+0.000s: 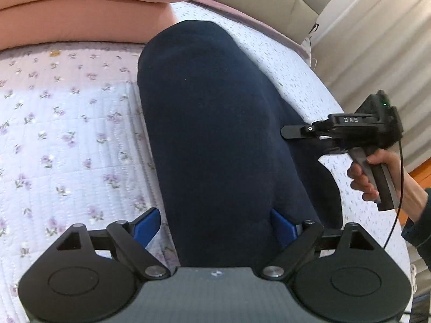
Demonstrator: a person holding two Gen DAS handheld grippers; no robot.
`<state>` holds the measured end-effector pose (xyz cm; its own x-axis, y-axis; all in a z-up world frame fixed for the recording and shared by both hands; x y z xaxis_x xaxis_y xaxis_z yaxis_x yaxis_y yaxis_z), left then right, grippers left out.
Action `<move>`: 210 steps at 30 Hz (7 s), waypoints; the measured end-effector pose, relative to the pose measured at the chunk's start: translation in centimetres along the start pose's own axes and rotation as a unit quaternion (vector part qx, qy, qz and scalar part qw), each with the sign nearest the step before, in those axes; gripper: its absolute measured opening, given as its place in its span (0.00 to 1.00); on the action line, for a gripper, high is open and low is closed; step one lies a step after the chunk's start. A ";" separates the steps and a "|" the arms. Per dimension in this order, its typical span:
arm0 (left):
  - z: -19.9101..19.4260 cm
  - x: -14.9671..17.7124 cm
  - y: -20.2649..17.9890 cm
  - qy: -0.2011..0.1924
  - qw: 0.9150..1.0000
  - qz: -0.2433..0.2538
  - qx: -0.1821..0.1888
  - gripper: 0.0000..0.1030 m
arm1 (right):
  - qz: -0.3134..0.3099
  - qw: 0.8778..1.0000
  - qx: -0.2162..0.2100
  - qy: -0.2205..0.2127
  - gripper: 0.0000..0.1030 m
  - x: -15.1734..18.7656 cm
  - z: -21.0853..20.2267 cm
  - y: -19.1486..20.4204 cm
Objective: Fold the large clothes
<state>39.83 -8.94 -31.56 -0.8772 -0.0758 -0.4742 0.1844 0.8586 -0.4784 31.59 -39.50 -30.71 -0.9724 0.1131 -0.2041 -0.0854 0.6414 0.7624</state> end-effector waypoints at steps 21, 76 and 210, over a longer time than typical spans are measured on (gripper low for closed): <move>-0.1 0.9 0.2 0.019 0.999 -0.025 0.007 0.89 | 0.015 0.991 -0.096 -0.093 0.08 8.2 -4.6 4.2; 1.0 3.0 -2.5 0.033 0.997 0.004 -0.074 1.00 | -0.198 0.937 0.233 -0.169 1.00 -3.6 7.6 8.8; -18.4 20.6 0.4 0.062 0.995 -0.004 -0.074 1.00 | -0.193 0.962 0.193 0.001 1.00 25.6 0.2 10.9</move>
<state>13.66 -0.80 -27.92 -0.9283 -0.0272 -0.3708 0.1179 0.9243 -0.3629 5.78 -29.49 -27.75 -0.8848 -0.1905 -0.4252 -0.3533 0.8693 0.3457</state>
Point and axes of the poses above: each gripper's, at about its wrist camera, not at the fingertips, and z roughly the way its jaws point, y to its left, x to its underside, the point moved 4 cm from there along z, roughly the way its jaws point, and after that the axes turned 1 degree about -y, right-handed, at the moved point
